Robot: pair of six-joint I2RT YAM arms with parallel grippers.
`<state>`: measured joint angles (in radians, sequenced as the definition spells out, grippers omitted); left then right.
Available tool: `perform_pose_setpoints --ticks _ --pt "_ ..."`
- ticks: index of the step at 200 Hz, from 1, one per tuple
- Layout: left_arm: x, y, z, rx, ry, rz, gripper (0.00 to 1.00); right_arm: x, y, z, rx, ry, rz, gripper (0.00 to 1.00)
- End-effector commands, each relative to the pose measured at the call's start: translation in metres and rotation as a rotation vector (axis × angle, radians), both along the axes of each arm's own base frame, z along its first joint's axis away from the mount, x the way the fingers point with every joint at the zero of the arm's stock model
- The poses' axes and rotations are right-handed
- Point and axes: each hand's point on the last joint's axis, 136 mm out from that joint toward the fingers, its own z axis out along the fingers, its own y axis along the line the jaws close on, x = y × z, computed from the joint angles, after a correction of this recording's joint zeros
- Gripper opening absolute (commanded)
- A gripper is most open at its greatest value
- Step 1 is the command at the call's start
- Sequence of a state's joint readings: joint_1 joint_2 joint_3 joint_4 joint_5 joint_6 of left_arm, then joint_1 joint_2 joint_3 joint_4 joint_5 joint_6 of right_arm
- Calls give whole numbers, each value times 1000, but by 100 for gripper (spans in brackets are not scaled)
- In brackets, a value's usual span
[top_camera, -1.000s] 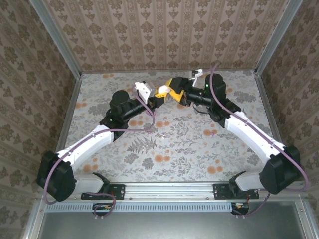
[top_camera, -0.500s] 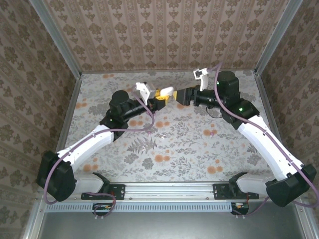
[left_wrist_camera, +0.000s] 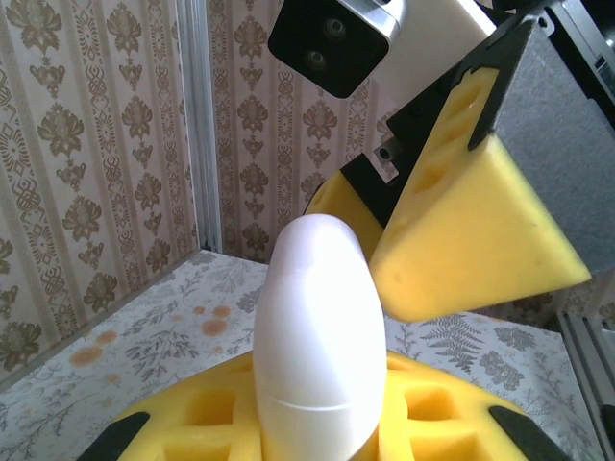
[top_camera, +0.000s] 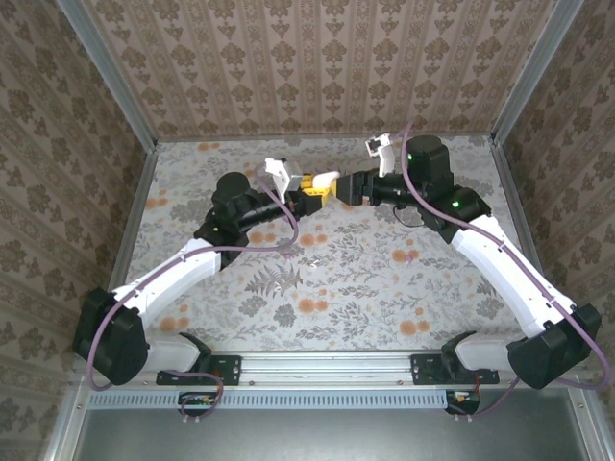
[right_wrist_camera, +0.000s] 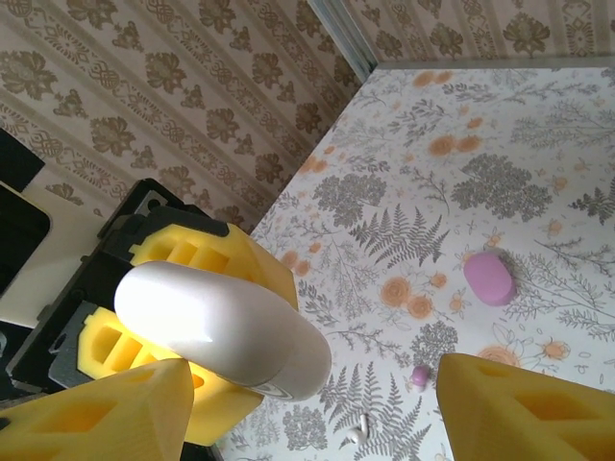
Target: Insert the wireless bluetooth earbuds into the charging case
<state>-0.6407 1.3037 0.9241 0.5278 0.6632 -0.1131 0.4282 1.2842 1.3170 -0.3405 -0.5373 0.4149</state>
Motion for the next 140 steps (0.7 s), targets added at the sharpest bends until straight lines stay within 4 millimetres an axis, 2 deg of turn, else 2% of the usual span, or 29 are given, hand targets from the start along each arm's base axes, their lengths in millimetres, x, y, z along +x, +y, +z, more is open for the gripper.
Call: perform_pose_setpoints --ticks 1,77,109,124,140 --pt "-11 -2 21 -31 -49 -63 21 6 1 23 34 -49 -19 70" --pt "-15 -3 20 -25 -51 -84 21 22 -4 22 31 -19 -90 71" --pt "-9 1 20 -29 -56 -34 21 -3 10 38 81 -88 76 72" --pt "-9 2 21 -32 -62 -30 21 -13 10 31 56 -106 117 72" --pt "-9 2 21 -31 -63 -30 21 -13 4 18 -12 -105 98 73"
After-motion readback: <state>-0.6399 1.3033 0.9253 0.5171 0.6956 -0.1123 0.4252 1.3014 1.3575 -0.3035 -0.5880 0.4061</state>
